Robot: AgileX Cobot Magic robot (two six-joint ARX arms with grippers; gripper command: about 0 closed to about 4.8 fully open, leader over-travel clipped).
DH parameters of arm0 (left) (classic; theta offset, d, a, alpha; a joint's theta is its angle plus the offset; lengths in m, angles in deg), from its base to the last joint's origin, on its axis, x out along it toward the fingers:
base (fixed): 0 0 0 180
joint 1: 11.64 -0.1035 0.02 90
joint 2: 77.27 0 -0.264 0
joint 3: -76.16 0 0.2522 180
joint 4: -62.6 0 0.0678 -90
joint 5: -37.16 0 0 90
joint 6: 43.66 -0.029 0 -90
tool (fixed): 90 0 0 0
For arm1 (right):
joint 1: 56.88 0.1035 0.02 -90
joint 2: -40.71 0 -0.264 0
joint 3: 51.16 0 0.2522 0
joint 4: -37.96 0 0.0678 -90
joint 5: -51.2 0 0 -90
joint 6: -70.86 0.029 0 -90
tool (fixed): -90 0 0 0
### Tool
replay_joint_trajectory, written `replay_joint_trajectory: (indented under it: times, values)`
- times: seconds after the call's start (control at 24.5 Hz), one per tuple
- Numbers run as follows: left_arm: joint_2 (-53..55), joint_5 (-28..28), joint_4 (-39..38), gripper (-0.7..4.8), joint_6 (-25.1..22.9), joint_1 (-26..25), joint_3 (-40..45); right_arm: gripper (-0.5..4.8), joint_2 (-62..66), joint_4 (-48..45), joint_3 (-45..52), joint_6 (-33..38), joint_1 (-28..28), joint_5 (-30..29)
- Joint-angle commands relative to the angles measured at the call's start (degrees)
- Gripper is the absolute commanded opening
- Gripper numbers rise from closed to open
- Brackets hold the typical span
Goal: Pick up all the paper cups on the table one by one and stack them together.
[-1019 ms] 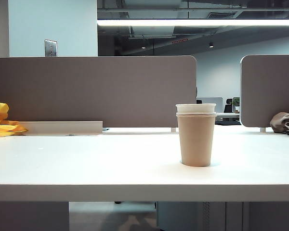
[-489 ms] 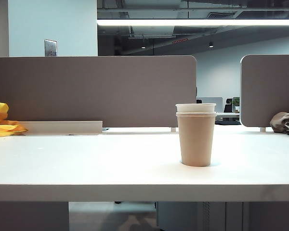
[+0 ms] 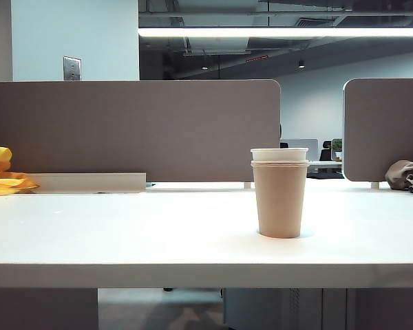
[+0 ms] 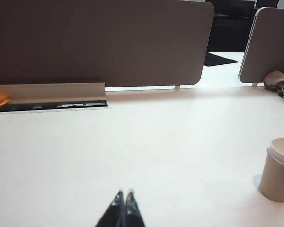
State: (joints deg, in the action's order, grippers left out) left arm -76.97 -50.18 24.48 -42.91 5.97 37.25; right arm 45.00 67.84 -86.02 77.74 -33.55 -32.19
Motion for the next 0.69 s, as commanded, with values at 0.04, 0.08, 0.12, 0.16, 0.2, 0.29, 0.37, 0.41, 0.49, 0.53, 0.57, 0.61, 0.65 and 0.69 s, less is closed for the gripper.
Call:
replay_joint_trajectory:
  times: [0.04, 0.08, 0.12, 0.16, 0.2, 0.29, 0.37, 0.41, 0.49, 0.53, 0.57, 0.61, 0.65, 0.69]
  values:
    - [0.0, 0.1, 7.6, -0.06, -0.5, 0.0, 5.2, 0.0, 0.1, -4.8, 3.8, 0.5, 0.0, 0.1]
    - [0.0, 0.1, 8.8, -0.06, 0.2, 0.0, 6.4, 0.0, 0.1, -4.8, 4.5, 0.6, 0.0, 0.1]
    - [0.0, 0.1, 10.1, -0.06, 0.4, 0.0, 7.5, 0.0, 0.0, -4.8, 5.2, 0.6, 0.0, 0.1]
    - [0.0, 0.1, 11.2, -0.06, 0.4, 0.0, 8.3, 0.0, 0.0, -4.9, 5.7, 0.6, 0.0, 0.0]
    - [0.0, 0.1, 12.4, -0.06, 0.3, 0.0, 9.2, 0.0, 0.1, -5.0, 6.1, 0.7, 0.0, -0.3]
    - [0.0, 0.1, 14.4, -0.06, 0.3, 0.0, 10.7, 0.0, 0.1, -6.4, 7.4, 0.7, 0.0, -0.3]
    - [0.0, 0.1, 15.7, -0.06, 0.3, 0.0, 11.9, 0.0, 0.1, -8.9, 8.8, 0.7, 0.0, -0.3]
    - [0.0, 0.1, 15.8, -0.06, 0.4, 0.0, 12.4, 0.0, 0.0, -10.0, 9.3, 0.7, 0.0, -0.3]
    - [0.0, 0.1, 16.0, -0.06, 0.9, 0.0, 13.3, 0.0, 0.0, -12.0, 10.3, 0.7, 0.0, -0.3]
    - [0.0, 0.2, 16.3, -0.05, 2.6, 0.0, 14.1, 0.0, 0.0, -12.2, 10.6, 0.7, 0.0, -0.2]
    - [0.0, 0.1, 16.3, -0.05, 2.8, 0.0, 14.2, 0.0, 0.0, -12.1, 10.6, 0.7, 0.0, -0.2]
    - [0.0, 0.1, 16.4, -0.05, 2.7, 0.0, 14.2, 0.0, 0.0, -12.0, 10.7, 0.6, 0.0, -0.3]
    - [0.0, 0.1, 16.5, -0.05, 2.7, 0.0, 14.2, 0.0, 0.0, -12.0, 10.7, 0.6, 0.0, -0.3]
    - [0.0, 0.1, 16.5, -0.05, 2.7, 0.0, 14.2, 0.0, 0.0, -12.1, 10.7, 0.7, 0.0, -0.3]
